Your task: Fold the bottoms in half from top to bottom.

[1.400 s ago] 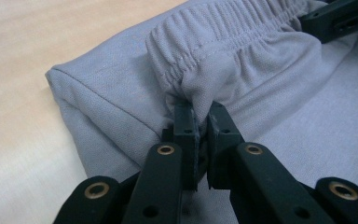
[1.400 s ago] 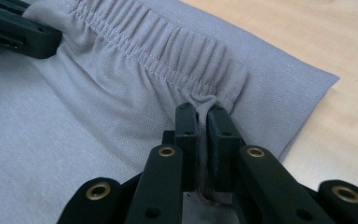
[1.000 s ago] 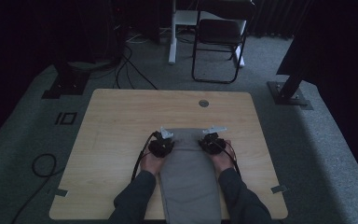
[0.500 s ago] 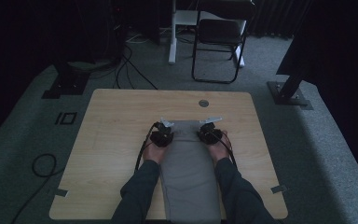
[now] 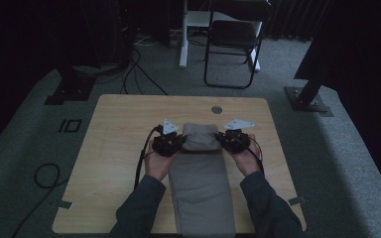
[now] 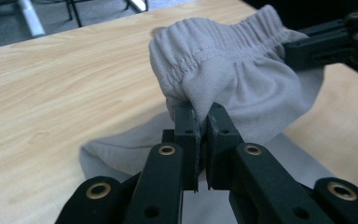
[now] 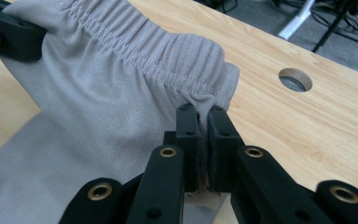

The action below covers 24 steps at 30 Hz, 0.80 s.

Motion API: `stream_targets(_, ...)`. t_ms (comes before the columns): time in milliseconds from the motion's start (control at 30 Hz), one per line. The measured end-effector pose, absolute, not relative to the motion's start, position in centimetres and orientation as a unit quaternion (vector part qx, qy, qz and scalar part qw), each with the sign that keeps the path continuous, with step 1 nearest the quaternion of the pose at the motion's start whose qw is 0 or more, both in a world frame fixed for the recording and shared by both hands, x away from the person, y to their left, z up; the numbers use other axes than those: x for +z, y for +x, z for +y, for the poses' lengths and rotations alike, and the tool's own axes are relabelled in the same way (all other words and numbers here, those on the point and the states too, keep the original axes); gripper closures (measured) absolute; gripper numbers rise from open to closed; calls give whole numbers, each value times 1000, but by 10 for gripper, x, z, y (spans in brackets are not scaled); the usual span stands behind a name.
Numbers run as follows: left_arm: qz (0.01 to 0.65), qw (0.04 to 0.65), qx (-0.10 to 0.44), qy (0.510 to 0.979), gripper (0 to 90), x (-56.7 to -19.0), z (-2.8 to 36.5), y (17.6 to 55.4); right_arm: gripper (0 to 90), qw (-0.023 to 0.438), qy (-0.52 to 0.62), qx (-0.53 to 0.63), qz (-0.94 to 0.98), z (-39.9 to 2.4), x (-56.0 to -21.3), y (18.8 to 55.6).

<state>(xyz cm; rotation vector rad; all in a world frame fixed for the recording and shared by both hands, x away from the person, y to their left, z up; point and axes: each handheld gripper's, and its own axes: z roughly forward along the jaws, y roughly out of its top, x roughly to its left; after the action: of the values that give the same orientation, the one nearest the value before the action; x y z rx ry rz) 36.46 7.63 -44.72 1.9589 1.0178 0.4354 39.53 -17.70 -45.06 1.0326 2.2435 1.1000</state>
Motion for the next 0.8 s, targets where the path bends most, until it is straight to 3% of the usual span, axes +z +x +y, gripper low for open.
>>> stream_targets(200,401,423,142,800,855,-469,76,320,853,196,353,397,824,-184,-457,360)
stream_targets(400,405,386,112,821,851,-513,71,288,850,157,354,379,841,-189,-492,326)
stream_targets(633,404,358,105,835,850,-545,66,285,849,115,379,334,855,-189,-540,311)
stream_targets(800,399,353,125,837,849,-546,66,296,845,113,386,341,850,-189,-542,319)
